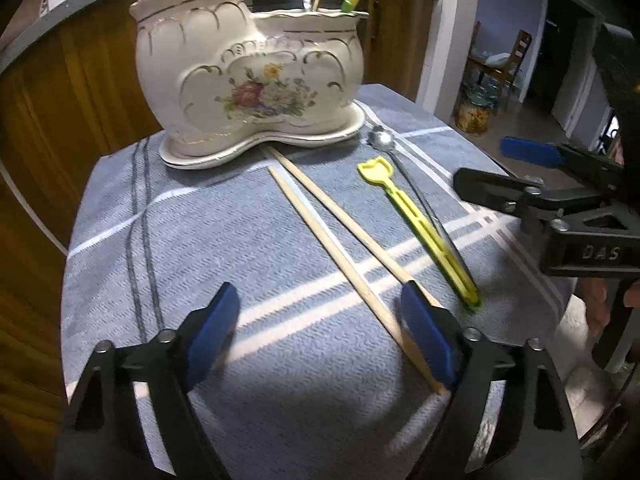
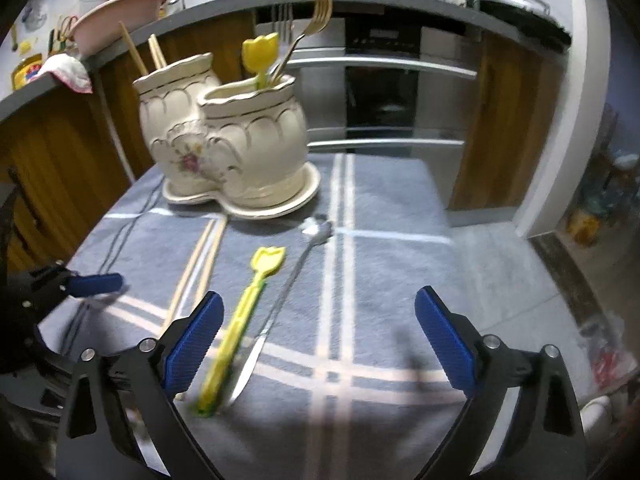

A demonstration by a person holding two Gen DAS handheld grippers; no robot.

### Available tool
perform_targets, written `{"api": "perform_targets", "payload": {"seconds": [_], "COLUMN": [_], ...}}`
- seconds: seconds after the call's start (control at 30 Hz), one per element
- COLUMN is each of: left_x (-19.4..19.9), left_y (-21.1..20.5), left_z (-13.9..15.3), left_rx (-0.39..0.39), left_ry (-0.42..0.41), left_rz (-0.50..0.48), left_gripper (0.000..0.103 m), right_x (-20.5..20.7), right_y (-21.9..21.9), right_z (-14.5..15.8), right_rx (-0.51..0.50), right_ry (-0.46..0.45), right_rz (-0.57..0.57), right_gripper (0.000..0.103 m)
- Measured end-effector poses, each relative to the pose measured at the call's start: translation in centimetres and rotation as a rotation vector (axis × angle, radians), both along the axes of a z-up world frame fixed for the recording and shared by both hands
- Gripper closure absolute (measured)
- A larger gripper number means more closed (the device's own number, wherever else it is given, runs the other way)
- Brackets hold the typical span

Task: Organize utensils
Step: 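Grasp another wooden chopstick with the left tool while the right tool grasps the second yellow spoon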

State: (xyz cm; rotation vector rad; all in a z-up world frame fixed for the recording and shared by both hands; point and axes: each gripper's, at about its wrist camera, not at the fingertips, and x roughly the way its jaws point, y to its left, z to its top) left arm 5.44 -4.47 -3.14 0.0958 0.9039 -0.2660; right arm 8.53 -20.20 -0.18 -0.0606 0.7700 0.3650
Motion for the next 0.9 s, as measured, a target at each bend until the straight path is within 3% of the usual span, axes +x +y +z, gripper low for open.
{"api": "perform_targets", "payload": {"seconds": [0.07,0.17,0.3,0.4,0.47,0.5,0.6,0.67,0.9], "left_x": [-0.3,-0.8,-1.3,-1.2,-1.1,-1.1,-1.0,-1.0,0.4], "left_y": [-0.3,-0.9,-1.7,-1.6,-1.4,-1.2,-0.5,-0.1,2.5], "left_z": [0.0,-0.1,-0.1,0.0,0.1,0.2,0.3,0.3,0.6], "left_rx": [-0.011,-0.009,0.037,0.038,0.041,0.046,0.050,0.058,0.084], "left_ry": [0.011,0.016,-0.001,0.003,0.010,0.013,0.025,0.030,0.073], "left_rz": [-0.022,-0.052,-0.072,-0.080,-0.075,-0.068,-0.058,-0.057,-0.004], "left_gripper": [0.033,0.036,0.048,0.066,0.085,0.090,0.093,0.094,0.095], "right_x": [0.2,0.4,0.5,0.5,0.6,0.7,0.8,0.8,1.4], "right_y": [0.5,1.2,2.4,3.4,4.2,4.3,5.0,5.2,4.9], "right_z": [-0.2,-0.6,-1.0,-1.1,-1.4,-1.5,-2.0,-2.1,-1.9], "right_rx": [-0.001,0.013,0.029,0.018,0.006,0.003,-0.015,-0.047,-0.051], "right_ry": [0.024,0.065,0.107,0.116,0.130,0.136,0.152,0.139,0.165], "right_rz": [0.009,0.035,0.077,0.105,0.121,0.123,0.132,0.123,0.110], "right_gripper": [0.029,0.047,0.065,0.071,0.074,0.074,0.076,0.086,0.085]}}
